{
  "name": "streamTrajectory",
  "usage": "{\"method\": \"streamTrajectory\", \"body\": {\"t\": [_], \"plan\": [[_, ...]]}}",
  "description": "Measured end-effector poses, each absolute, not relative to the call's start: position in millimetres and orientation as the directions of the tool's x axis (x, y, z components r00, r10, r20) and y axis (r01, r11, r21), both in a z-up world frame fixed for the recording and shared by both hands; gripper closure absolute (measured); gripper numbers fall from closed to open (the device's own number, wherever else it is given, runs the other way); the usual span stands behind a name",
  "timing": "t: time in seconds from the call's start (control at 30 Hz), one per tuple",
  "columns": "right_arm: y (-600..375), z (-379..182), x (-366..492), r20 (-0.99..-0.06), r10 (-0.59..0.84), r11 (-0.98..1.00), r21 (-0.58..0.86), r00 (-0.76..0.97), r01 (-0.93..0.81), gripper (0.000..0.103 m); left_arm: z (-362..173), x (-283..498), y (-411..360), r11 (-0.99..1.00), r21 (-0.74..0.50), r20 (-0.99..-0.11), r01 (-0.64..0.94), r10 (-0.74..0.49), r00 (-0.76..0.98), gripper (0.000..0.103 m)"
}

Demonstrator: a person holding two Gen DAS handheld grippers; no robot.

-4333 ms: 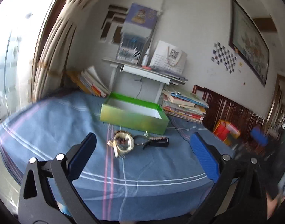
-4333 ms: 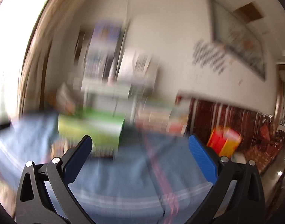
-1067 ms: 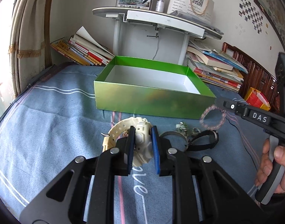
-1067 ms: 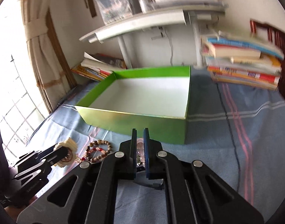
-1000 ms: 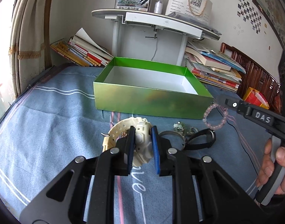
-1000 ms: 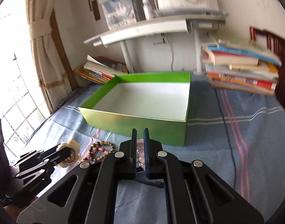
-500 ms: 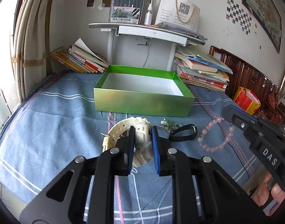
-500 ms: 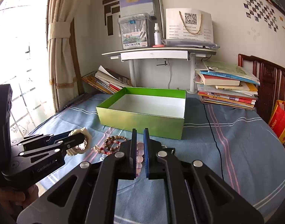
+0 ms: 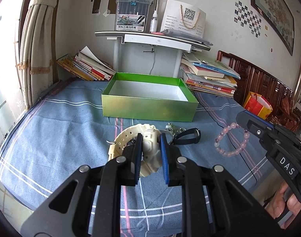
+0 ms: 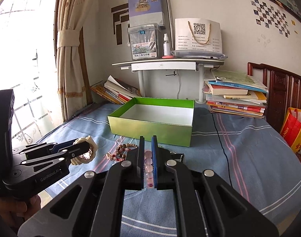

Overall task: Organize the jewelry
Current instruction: 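Lift the white watch with the left tool while the right tool grasps the pink bead bracelet, then carry the white watch into the green box and open the left tool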

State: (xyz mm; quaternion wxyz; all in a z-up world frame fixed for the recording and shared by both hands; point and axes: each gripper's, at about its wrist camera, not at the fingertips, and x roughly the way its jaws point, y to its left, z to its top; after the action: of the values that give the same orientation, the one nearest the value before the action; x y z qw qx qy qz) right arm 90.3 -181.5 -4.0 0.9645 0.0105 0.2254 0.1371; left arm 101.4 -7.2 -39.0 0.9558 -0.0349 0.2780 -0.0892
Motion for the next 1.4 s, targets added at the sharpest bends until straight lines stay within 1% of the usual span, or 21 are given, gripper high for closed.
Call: {"method": "streamTrajectory", "body": {"t": [1.17,1.4], "plan": [[-183,-5,96,-0.441,0.264,0.964,0.086,0.858,-0.252,0.096,-37,105,-3,0.983,-0.107,-0.536,0.151,-0.185,0.824,0.085],[-183,3,111,-0.431,0.263,0.964,0.076,0.863,-0.255,0.096,-30,122,-1,0.977,-0.121,-0.542,0.177,-0.215,0.813,0.085]]}}
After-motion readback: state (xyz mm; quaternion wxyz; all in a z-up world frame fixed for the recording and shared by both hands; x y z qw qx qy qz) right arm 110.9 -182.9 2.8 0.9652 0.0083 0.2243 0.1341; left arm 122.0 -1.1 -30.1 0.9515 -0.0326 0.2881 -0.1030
